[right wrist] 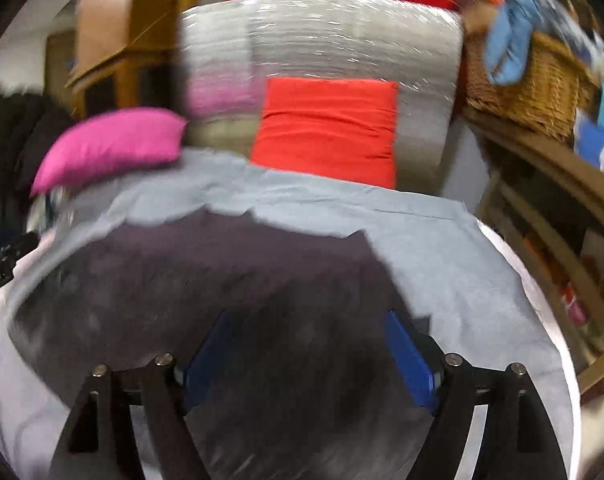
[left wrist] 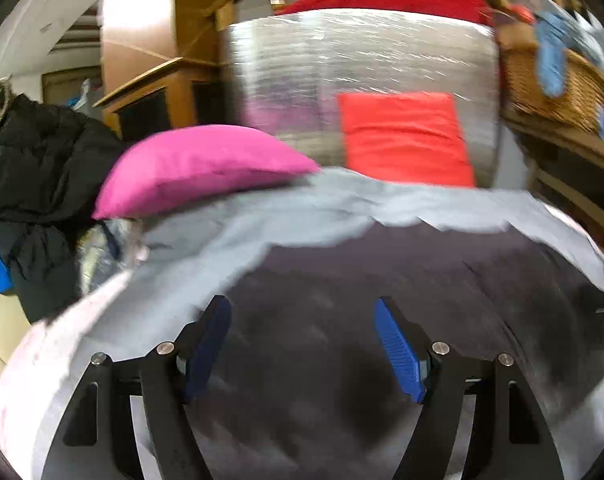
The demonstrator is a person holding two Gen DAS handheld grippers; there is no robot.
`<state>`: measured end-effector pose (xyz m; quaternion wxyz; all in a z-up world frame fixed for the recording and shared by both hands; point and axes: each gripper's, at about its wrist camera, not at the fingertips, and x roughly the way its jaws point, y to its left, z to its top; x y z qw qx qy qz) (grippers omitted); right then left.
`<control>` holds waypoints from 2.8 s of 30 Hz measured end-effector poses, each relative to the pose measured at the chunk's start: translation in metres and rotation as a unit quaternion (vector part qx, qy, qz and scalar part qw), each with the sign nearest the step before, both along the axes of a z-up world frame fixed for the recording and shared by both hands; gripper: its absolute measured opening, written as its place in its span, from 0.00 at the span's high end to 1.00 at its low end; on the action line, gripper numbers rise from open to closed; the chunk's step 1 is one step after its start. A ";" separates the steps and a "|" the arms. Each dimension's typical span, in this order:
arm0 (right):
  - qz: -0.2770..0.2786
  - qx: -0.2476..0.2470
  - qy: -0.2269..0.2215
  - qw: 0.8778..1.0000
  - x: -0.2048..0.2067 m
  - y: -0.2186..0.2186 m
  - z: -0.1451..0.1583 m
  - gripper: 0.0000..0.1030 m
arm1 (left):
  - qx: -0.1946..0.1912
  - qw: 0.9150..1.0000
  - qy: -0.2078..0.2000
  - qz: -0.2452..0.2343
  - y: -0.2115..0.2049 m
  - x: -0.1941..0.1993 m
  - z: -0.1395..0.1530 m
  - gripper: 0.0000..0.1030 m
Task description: Fold large clothes
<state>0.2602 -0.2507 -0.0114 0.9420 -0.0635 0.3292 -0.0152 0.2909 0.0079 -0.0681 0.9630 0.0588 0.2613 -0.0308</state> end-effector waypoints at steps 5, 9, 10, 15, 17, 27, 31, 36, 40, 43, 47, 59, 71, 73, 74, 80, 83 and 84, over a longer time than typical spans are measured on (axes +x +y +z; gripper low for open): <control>-0.017 -0.066 0.028 0.997 0.010 0.021 -0.048 0.21 | 0.041 0.997 0.070 0.006 -0.027 0.013 -0.056 0.25; -0.041 -0.053 0.047 0.997 0.021 0.004 -0.067 0.16 | 0.023 0.994 0.104 0.018 -0.017 0.026 -0.072 0.24; -0.043 -0.055 0.047 0.996 0.023 0.002 -0.069 0.14 | 0.025 0.994 0.106 0.019 -0.017 0.027 -0.074 0.24; -0.054 -0.021 0.068 0.996 0.026 -0.007 -0.067 0.11 | 0.037 0.993 0.108 0.023 -0.027 0.019 -0.070 0.24; -0.060 -0.008 0.069 0.996 0.015 -0.012 -0.052 0.11 | 0.028 0.993 0.109 0.019 -0.021 0.009 -0.058 0.25; -0.110 0.128 -0.030 0.985 -0.185 -0.039 -0.014 0.09 | -0.049 0.998 0.012 0.042 0.046 -0.139 -0.020 0.20; -0.115 0.134 0.015 0.984 -0.224 -0.040 -0.042 0.09 | -0.032 0.997 0.001 0.073 0.070 -0.183 -0.033 0.20; -0.112 0.147 0.021 0.983 -0.243 -0.035 -0.042 0.09 | -0.021 0.995 0.004 0.098 0.091 -0.194 -0.034 0.20; -0.091 0.133 -0.002 0.987 -0.247 -0.025 -0.024 0.09 | -0.025 0.994 -0.003 0.111 0.100 -0.200 -0.028 0.20; -0.082 0.127 -0.004 0.988 -0.251 -0.019 -0.022 0.09 | -0.021 0.992 -0.004 0.123 0.100 -0.206 -0.032 0.20; -0.076 0.128 -0.002 0.989 -0.261 -0.015 -0.024 0.09 | -0.027 0.990 -0.006 0.137 0.101 -0.213 -0.033 0.20; -0.063 0.137 -0.014 0.988 -0.267 -0.013 -0.027 0.09 | -0.006 0.991 -0.012 0.133 0.086 -0.217 -0.026 0.20; -0.058 0.138 -0.022 0.988 -0.274 -0.021 -0.029 0.09 | 0.006 0.990 -0.015 0.138 0.060 -0.208 -0.021 0.20; -0.057 0.143 -0.023 0.988 -0.274 -0.024 -0.029 0.09 | 0.017 0.990 -0.019 0.135 0.051 -0.206 -0.019 0.20; -0.056 0.145 -0.024 0.988 -0.273 -0.025 -0.030 0.09 | 0.018 0.991 -0.022 0.135 0.049 -0.206 -0.017 0.20; -0.052 0.148 -0.034 0.987 -0.278 -0.027 -0.026 0.09 | 0.014 0.992 -0.032 0.124 0.034 -0.204 -0.009 0.20; -0.049 0.151 -0.034 0.987 -0.278 -0.028 -0.027 0.09 | 0.021 0.991 -0.032 0.125 0.033 -0.205 -0.009 0.20; -0.047 0.153 -0.033 0.987 -0.277 -0.027 -0.029 0.09 | 0.019 0.991 -0.031 0.129 0.034 -0.206 -0.008 0.20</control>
